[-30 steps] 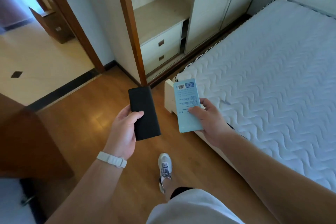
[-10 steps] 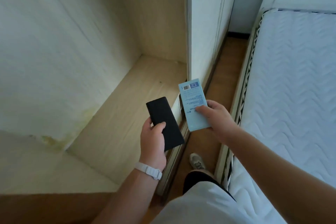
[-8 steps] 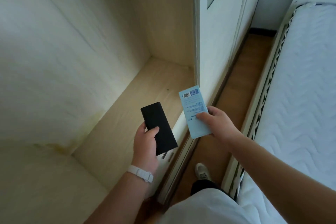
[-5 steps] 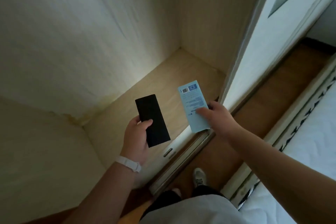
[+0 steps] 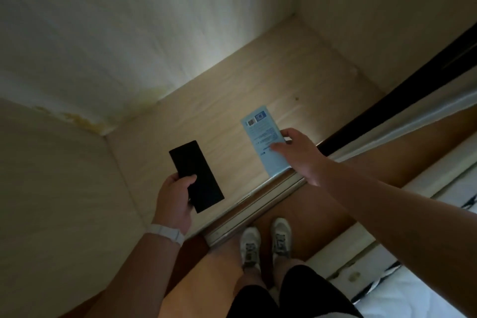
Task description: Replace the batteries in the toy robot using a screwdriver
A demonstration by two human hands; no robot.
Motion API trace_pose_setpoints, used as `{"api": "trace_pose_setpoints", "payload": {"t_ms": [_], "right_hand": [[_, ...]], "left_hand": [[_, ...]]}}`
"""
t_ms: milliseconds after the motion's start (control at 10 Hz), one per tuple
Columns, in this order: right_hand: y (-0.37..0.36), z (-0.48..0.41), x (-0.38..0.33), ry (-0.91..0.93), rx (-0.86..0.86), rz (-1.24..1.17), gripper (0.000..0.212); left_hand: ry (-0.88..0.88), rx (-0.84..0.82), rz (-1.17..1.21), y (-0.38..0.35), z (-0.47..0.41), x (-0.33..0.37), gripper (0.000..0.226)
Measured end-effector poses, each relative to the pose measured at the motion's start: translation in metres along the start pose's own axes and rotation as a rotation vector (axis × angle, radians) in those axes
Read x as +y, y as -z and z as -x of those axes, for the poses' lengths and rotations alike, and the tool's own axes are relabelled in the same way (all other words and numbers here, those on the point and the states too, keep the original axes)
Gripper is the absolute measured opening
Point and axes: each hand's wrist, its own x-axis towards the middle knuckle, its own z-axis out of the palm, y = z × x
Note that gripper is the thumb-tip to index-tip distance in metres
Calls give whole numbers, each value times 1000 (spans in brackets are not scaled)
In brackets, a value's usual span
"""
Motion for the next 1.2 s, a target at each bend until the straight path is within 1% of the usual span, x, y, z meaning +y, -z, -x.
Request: {"api": "trace_pose_setpoints", "payload": {"t_ms": [100, 200, 300, 400, 600, 700, 800, 900, 1000, 1100, 1200], "right_hand": [[-16, -35, 17, -4, -12, 52, 26], [-35, -81, 36, 6, -12, 105, 23], [-54, -124, 55, 14, 2, 136, 20], [-70, -158, 73, 26, 3, 144, 20], [-85, -198, 85, 63, -8, 174, 21], [-85, -207, 83, 125, 22, 308, 21], [-82, -210, 84, 202, 103, 511, 25], [-78, -212, 85, 156, 152, 609, 37], [-76, -213, 84, 150, 154, 633, 40], [-73, -208, 81, 165, 125, 611, 43], [-64, -195, 79, 215, 128, 618, 40]], "left_hand": [[32, 26, -23, -9, -36, -18, 29], [59, 46, -71, -21, -83, -34, 31], [76, 61, -74, -33, -127, -49, 25], [84, 65, -82, -40, -162, -61, 14], [53, 72, -76, -49, -206, -64, 18], [21, 98, -138, -53, -215, -63, 11], [-101, 199, -329, -58, -215, -67, 19], [-184, 287, -468, -61, -214, -66, 24], [-169, 334, -542, -61, -216, -67, 23], [-146, 347, -550, -62, -214, -65, 17], [-181, 346, -500, -64, -197, -59, 14]]}}
